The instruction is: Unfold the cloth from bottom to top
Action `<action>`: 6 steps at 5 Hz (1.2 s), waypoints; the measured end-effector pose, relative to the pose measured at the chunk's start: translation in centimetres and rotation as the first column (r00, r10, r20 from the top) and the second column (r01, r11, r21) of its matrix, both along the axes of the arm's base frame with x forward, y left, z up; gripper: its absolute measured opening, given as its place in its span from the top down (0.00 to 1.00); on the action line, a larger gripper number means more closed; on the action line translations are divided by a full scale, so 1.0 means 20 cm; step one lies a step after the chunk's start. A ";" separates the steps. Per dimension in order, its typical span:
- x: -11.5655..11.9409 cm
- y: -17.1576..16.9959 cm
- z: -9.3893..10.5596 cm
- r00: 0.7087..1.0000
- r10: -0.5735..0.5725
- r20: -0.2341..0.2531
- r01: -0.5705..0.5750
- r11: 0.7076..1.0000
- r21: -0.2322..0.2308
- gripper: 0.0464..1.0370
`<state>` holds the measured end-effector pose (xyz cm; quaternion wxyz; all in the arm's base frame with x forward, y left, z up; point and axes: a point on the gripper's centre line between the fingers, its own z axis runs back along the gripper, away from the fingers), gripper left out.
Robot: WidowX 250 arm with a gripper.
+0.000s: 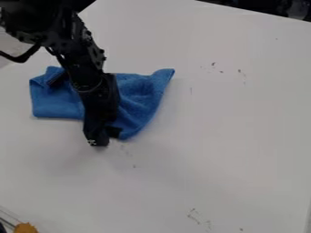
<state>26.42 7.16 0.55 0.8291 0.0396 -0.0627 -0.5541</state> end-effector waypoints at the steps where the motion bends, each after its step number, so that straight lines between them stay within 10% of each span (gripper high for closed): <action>1: 0.05 -0.01 -0.01 1.000 -0.010 -0.004 0.010 1.000 0.013 0.51; 3: 0.07 -0.01 -0.01 1.000 0.017 -0.013 -0.017 1.000 0.018 0.92; 6: 0.14 0.03 0.23 0.996 0.079 -0.036 -0.075 0.990 0.117 0.97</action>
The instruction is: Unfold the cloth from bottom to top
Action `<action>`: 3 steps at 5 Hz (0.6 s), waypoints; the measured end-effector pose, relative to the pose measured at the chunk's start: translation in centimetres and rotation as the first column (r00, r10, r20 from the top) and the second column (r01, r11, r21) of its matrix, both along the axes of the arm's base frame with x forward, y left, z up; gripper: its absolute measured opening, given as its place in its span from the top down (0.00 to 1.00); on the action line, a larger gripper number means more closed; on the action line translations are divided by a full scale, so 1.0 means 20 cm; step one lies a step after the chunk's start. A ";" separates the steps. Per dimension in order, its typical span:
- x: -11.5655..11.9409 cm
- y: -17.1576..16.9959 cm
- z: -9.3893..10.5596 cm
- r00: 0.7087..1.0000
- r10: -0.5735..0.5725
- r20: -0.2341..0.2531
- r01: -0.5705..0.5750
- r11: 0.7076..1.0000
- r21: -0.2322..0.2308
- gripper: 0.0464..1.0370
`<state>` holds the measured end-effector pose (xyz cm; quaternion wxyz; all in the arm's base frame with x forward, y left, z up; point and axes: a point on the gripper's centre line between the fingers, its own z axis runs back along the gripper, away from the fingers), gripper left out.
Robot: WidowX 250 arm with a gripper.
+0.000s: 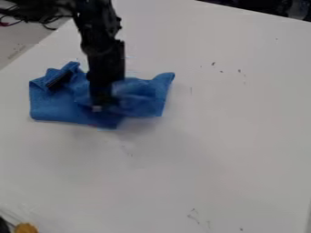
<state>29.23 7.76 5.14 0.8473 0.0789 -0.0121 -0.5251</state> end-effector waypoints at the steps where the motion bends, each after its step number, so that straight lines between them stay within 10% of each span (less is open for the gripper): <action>1: 0.13 0.02 0.14 1.000 -0.012 0.015 0.012 0.999 0.036 0.97; 3: 0.42 0.02 0.25 0.997 -0.070 -0.044 0.074 0.992 0.106 0.97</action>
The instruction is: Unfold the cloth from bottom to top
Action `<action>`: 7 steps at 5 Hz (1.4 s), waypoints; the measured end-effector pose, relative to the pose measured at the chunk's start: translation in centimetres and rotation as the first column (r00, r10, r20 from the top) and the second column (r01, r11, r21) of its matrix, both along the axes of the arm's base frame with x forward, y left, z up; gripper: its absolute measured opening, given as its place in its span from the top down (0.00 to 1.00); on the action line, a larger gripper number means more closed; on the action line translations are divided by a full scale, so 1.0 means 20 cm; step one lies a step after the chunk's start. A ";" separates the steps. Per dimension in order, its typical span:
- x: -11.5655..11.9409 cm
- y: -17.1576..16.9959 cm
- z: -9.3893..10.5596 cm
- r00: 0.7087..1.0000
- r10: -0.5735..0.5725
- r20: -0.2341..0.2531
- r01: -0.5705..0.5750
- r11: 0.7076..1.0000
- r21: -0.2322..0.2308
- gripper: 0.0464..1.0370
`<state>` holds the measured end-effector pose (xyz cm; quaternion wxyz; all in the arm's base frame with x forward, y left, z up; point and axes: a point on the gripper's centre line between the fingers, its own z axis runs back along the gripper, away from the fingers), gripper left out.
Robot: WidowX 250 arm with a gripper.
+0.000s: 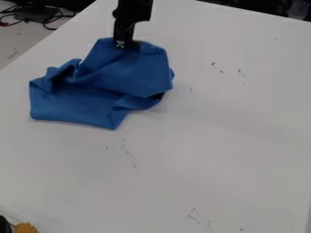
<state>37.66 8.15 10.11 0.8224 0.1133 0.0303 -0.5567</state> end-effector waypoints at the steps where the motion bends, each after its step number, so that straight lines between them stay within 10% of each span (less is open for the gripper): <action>1: 0.18 -0.01 0.02 0.999 -0.048 0.003 0.048 0.999 0.013 0.97; 4: 0.47 -0.06 -0.08 0.985 -0.084 0.153 0.094 0.993 -0.064 0.97; 7: 0.67 0.16 -0.16 0.977 0.160 0.144 -0.142 0.982 -0.127 0.94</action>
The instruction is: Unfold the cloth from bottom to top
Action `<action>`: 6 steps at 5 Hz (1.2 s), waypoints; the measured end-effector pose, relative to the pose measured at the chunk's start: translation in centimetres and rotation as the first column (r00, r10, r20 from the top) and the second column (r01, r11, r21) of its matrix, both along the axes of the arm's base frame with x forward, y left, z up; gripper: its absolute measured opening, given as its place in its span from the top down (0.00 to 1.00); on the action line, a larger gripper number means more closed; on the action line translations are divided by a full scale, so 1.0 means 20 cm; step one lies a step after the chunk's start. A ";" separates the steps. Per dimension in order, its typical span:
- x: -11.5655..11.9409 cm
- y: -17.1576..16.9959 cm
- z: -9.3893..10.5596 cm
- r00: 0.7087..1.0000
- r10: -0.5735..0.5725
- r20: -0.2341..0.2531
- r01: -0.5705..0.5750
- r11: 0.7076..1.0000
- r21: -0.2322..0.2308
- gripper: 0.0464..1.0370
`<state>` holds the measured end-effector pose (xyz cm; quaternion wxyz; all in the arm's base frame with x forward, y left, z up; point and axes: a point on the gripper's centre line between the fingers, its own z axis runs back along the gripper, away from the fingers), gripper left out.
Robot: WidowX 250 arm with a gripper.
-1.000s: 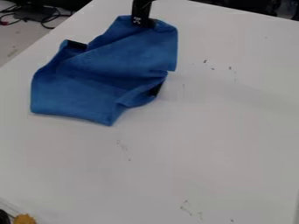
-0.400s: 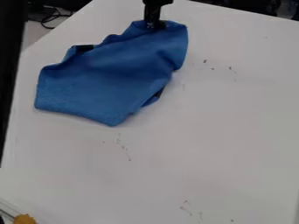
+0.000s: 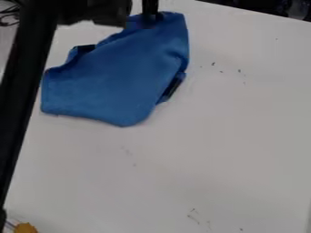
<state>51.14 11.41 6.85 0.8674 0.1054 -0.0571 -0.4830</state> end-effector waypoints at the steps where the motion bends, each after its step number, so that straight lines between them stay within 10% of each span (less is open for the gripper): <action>1: -0.02 -0.01 -0.01 0.999 0.019 -0.037 -0.019 1.000 -0.008 0.79; 3: -0.10 -0.09 -0.12 0.988 0.040 -0.150 -0.046 0.998 -0.038 0.21; 4: -0.12 -0.10 0.03 0.986 0.126 -0.111 -0.132 0.990 -0.042 0.02; 5: -0.18 -0.09 0.22 0.961 0.275 -0.033 -0.276 0.960 -0.039 0.03; 6: -0.33 -0.10 0.30 0.866 0.498 -0.050 -0.500 0.859 -0.109 0.03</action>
